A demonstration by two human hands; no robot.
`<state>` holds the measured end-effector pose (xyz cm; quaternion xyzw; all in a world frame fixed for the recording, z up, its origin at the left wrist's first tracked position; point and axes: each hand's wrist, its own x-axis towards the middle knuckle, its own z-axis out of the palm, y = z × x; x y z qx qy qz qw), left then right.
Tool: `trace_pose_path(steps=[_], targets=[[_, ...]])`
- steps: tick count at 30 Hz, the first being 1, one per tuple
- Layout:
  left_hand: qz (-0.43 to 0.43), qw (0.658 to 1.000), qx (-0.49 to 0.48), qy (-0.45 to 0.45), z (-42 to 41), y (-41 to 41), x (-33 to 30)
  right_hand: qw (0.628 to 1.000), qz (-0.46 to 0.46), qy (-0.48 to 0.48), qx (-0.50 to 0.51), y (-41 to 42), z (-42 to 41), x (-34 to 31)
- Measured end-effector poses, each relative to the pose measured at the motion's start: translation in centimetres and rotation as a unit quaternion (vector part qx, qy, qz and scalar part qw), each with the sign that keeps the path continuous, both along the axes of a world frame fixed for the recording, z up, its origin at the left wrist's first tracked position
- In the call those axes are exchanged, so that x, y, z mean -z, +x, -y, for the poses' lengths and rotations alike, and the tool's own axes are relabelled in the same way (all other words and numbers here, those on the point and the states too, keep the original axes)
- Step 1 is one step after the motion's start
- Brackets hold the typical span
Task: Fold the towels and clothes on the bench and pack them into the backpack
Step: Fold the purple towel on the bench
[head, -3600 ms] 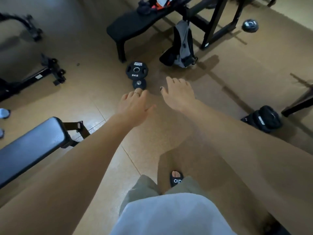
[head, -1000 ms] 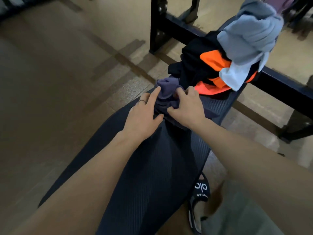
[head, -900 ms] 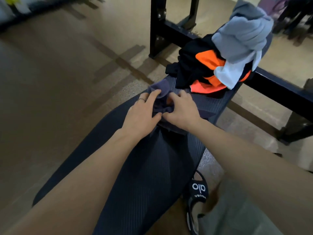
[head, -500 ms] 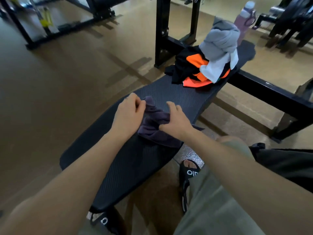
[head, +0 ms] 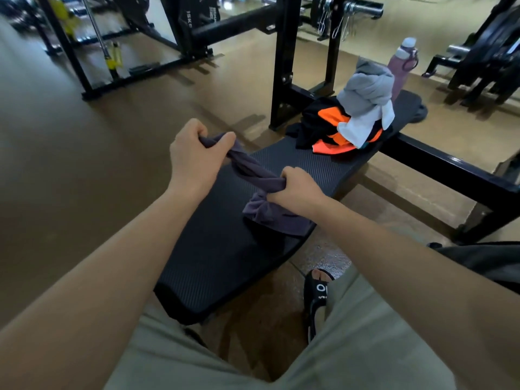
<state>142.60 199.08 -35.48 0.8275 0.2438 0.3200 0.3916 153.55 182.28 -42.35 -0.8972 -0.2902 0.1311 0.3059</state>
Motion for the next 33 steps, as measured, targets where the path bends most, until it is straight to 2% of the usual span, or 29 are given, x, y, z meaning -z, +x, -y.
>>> trace_pose_path(steps=[2,5,8,11,13,15,16,19,22,24,30,33], targets=[[0.031,0.995,-0.039,-0.09,-0.5,-0.5,-0.8,0.999,0.008,-0.035,-0.035,0.0,0.1,-0.8],[0.071,0.968,-0.066,-0.233,-0.9,-0.7,-1.7,0.99,-0.026,-0.104,-0.089,-0.2,0.2,-1.9],[0.033,0.97,-0.074,-0.228,-1.4,-0.9,-1.7,0.989,-0.05,-0.112,-0.086,-0.3,0.2,-2.3],[-0.009,0.97,-0.07,-0.232,-1.9,-1.3,-1.3,0.996,-0.071,-0.045,-0.039,-0.4,0.3,-2.6],[-0.104,0.976,-0.063,-0.181,-2.3,-1.7,-0.6,0.998,-0.054,0.009,-0.008,-0.5,0.3,-2.9],[-0.234,0.967,-0.033,-0.094,-2.4,-2.2,0.4,0.997,-0.036,0.07,0.022,-0.8,0.0,-3.4],[-0.268,0.961,-0.002,-0.064,-2.0,-2.5,0.8,0.995,-0.033,0.095,0.028,-1.0,-0.3,-3.6],[-0.256,0.959,0.12,0.017,-0.3,-2.4,1.5,0.992,-0.02,0.126,-0.01,-1.5,-1.1,-4.5],[-0.266,0.941,0.198,0.073,1.4,-1.8,1.7,0.99,0.044,0.109,-0.084,-2.2,-1.7,-4.9],[-0.259,0.942,0.197,0.079,2.1,-1.5,1.9,0.984,0.095,0.098,-0.119,-2.4,-1.9,-4.9],[-0.223,0.959,0.161,0.066,1.9,-1.2,2.0,0.979,0.144,0.06,-0.131,-1.5,-1.5,-4.8],[-0.236,0.956,0.148,0.093,1.2,-1.2,1.7,0.985,0.121,0.05,-0.111,-0.4,-1.4,-4.4]])
